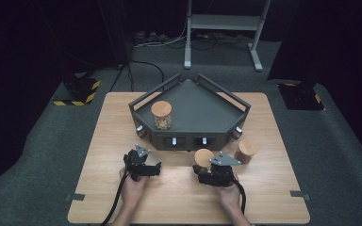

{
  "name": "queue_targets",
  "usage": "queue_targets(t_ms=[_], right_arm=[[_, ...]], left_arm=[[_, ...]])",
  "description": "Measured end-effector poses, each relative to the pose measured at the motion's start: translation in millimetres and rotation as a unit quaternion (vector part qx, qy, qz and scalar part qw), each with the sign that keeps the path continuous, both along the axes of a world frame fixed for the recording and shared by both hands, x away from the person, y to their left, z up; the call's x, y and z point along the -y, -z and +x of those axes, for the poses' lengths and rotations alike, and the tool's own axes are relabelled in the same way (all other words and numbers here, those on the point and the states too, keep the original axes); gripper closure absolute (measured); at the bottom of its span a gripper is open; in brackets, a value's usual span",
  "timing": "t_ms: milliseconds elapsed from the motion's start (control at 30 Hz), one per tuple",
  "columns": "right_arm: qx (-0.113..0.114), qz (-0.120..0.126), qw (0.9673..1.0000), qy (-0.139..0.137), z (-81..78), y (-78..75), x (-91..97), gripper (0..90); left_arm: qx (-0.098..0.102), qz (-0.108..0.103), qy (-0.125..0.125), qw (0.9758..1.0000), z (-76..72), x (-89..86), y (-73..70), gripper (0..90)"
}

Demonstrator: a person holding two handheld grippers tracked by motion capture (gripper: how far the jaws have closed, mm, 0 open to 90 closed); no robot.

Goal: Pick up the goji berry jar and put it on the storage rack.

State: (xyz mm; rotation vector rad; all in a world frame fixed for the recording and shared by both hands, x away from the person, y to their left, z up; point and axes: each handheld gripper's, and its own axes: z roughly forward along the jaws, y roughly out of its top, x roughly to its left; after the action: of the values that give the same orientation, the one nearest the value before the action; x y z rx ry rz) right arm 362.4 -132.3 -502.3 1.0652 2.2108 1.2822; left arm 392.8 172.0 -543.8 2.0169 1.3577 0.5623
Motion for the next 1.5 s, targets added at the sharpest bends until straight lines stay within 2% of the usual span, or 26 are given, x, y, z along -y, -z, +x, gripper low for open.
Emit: queue_targets(t_ms=[967, 1500], right_arm=[[0.019, 0.000, 0.9996, -0.022, 6.8, -37.8, -5.0, 25.9], [0.024, 0.004, 0.9994, -0.024, 15.1, -62.0, -3.2, 25.8]], left_arm=[[0.000, 0.000, 0.000, 1.0000, 0.0, 0.0, 0.0, 1.4], [0.000, 0.000, 0.000, 1.0000, 0.0, 0.0, 0.0, 1.4]])
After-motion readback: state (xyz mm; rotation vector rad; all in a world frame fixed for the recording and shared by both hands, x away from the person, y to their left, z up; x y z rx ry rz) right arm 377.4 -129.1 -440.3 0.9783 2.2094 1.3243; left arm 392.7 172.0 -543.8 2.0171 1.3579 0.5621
